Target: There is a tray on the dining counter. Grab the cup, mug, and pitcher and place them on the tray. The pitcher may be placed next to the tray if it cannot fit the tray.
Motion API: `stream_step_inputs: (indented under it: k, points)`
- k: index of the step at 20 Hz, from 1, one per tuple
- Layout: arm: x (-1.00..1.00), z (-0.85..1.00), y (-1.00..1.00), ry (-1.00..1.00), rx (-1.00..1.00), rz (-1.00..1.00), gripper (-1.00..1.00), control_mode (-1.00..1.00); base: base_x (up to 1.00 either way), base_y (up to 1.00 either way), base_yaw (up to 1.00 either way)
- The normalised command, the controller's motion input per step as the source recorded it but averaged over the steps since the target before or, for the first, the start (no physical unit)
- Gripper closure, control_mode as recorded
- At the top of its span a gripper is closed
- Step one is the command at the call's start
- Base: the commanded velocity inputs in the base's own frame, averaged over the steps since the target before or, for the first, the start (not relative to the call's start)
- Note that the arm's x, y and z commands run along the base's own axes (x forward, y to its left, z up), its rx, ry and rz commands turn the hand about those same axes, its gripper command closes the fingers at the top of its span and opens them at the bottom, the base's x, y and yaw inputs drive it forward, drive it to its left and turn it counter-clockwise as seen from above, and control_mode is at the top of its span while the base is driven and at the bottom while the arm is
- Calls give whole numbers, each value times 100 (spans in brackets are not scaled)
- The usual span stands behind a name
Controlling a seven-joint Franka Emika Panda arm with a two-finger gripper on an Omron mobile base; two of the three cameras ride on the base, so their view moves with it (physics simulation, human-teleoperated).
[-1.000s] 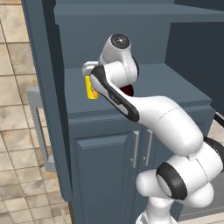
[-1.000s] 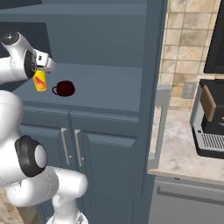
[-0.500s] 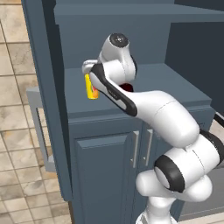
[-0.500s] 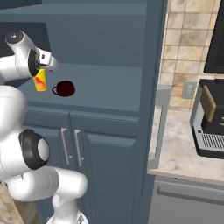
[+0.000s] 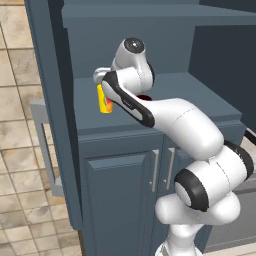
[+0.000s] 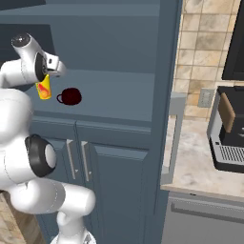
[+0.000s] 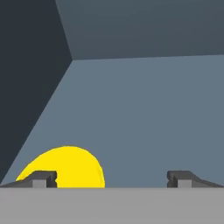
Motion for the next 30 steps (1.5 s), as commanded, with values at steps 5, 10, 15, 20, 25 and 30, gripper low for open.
stream_step_inputs:
  k: [5, 10, 15, 20, 25, 30]
  points:
    - [21, 0, 3, 0, 0, 0, -100, -100, 0, 0, 0]
    - [15, -2, 9, 0, 0, 0, -100, -100, 0, 0, 0]
    - [3, 0, 13, 0, 0, 0, -100, -100, 0, 0, 0]
    - [0, -1, 4, 1, 0, 0, -100, -100, 0, 0, 0]
    - [-2, -7, 0, 5, 0, 0, -100, -100, 0, 0, 0]
    - [-6, -10, 0, 3, 0, 0, -100, -100, 0, 0, 0]
